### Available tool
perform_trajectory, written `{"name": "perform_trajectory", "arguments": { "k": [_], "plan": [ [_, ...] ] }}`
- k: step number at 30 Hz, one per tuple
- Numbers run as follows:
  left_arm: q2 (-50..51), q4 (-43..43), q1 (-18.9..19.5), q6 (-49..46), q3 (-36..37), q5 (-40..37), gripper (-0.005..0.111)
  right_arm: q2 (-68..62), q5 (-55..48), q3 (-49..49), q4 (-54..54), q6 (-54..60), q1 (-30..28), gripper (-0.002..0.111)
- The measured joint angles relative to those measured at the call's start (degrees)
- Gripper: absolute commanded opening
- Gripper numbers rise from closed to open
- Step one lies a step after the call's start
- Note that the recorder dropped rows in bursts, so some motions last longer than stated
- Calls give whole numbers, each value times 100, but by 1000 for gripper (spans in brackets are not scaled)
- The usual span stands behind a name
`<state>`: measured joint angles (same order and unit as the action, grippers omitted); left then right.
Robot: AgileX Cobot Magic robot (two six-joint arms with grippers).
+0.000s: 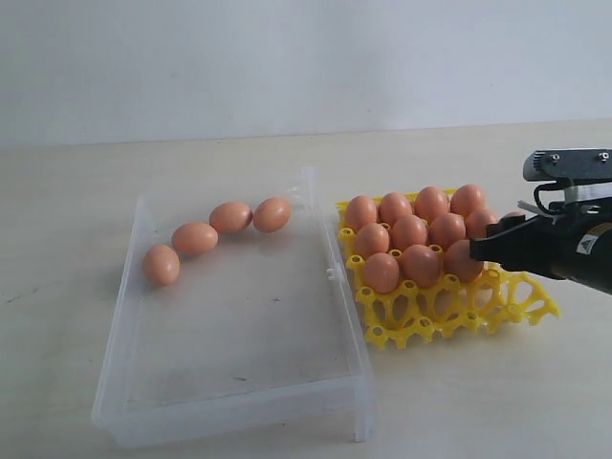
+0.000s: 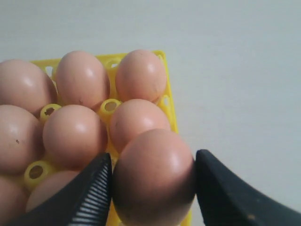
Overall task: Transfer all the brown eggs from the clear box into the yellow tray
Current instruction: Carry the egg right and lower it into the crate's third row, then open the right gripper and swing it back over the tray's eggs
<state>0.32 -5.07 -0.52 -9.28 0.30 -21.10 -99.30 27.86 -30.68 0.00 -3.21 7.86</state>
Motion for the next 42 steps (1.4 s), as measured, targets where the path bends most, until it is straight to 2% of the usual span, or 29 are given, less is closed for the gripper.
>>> {"name": "perform_trajectory", "arguments": {
  "k": [8, 13, 14, 16, 18, 20, 21, 22, 25, 26, 29, 32, 34, 37, 40, 42],
  "plan": [
    [0, 0, 0, 0, 0, 0, 0, -230, 11, -137, -31, -10, 0, 3],
    [0, 0, 0, 0, 0, 0, 0, -368, 0, -137, -146, -100, 0, 36],
    [0, 0, 0, 0, 0, 0, 0, -384, 0, -137, -161, -114, 0, 48],
    [0, 0, 0, 0, 0, 0, 0, -405, 0, -137, -182, -137, 0, 59],
    [0, 0, 0, 0, 0, 0, 0, -394, 0, -137, -182, -137, -9, 62],
    [0, 0, 0, 0, 0, 0, 0, -294, 0, -137, -182, -125, -23, 62],
    [0, 0, 0, 0, 0, 0, 0, -203, 0, -137, -219, -125, -23, 57],
    [0, 0, 0, 0, 0, 0, 0, -59, -75, -137, -272, -125, -23, 48],
    [0, 0, 0, 0, 0, 0, 0, 772, -892, -425, -669, -125, 176, 5],
    [0, 0, 0, 0, 0, 0, 0, 1034, -1345, -724, -827, -125, 335, 0],
    [0, 0, 0, 0, 0, 0, 0, 1323, -2750, -1920, -1014, -125, 907, 0],
    [0, 0, 0, 0, 0, 0, 0, 972, -4355, -3652, -878, -125, 1666, 0],
    [0, 0, 0, 0, 0, 0, 0, 354, -5590, -4873, -528, 321, 2120, 0],
    [0, 0, 0, 0, 0, 0, 0, -421, -6848, -5963, -173, 1244, 2515, 1],
    [0, 0, 0, 0, 0, 0, 0, -1182, -7759, -6859, -81, 2633, 2908, 10],
    [0, 0, 0, 0, 0, 0, 0, -1641, -8065, -7240, 138, 2987, 3103, 20]
  ]
}}
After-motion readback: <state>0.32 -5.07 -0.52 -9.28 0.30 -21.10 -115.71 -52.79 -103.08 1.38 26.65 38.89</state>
